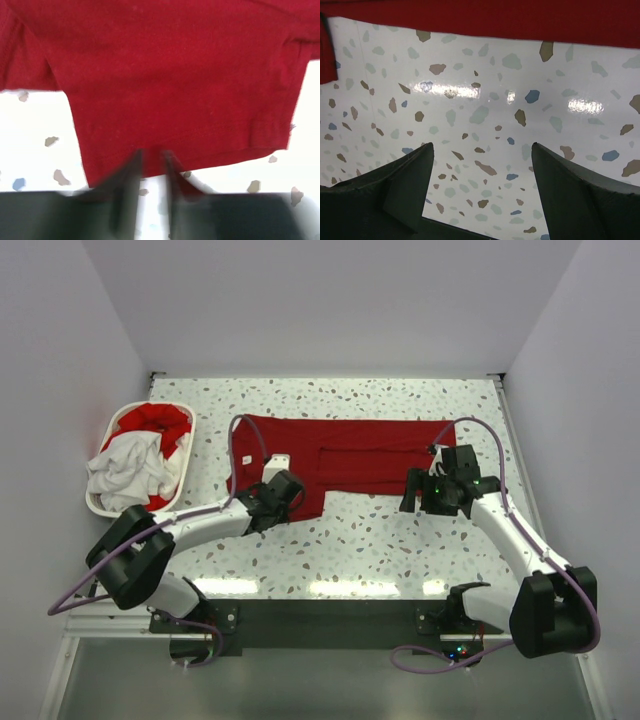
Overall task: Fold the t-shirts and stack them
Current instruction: Fold the tshirt
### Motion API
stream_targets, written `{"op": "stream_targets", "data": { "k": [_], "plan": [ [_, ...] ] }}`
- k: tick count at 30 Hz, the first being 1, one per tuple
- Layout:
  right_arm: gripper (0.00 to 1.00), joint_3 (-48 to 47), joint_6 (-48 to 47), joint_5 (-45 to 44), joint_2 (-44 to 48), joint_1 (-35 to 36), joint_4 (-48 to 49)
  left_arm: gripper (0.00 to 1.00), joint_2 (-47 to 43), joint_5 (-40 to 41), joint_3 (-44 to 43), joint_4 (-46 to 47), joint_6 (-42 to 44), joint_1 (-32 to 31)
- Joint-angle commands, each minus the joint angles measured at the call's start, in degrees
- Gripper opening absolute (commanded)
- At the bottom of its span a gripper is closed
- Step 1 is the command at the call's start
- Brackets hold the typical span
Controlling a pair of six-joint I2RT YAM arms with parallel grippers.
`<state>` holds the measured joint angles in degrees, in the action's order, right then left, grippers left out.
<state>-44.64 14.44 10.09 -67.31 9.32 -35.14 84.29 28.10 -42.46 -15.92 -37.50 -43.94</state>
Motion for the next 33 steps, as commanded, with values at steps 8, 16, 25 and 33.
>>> {"op": "stream_targets", "data": {
  "k": [8, 16, 25, 33],
  "plan": [
    [0.82, 0.6, -0.7, 2.0, 0.4, 0.2, 1.9, 0.52, 1.9, -2.8, 0.2, -0.9, -2.3, 0.0],
    [0.82, 0.8, -0.7, 2.4, 0.4, 0.2, 1.9, 0.40, 5.9, -4.8, 2.0, 1.4, -4.1, 0.0],
    [0.82, 0.7, -0.7, 2.6, 0.2, 0.2, 1.8, 0.00, 4.6, -2.0, -2.6, -0.6, -1.4, 0.0],
    [0.82, 0.3, -0.5, 2.6, 0.2, 0.2, 1.6, 0.00, 6.0, 0.2, -14.4, 0.3, 8.8, 6.5]
  ]
}}
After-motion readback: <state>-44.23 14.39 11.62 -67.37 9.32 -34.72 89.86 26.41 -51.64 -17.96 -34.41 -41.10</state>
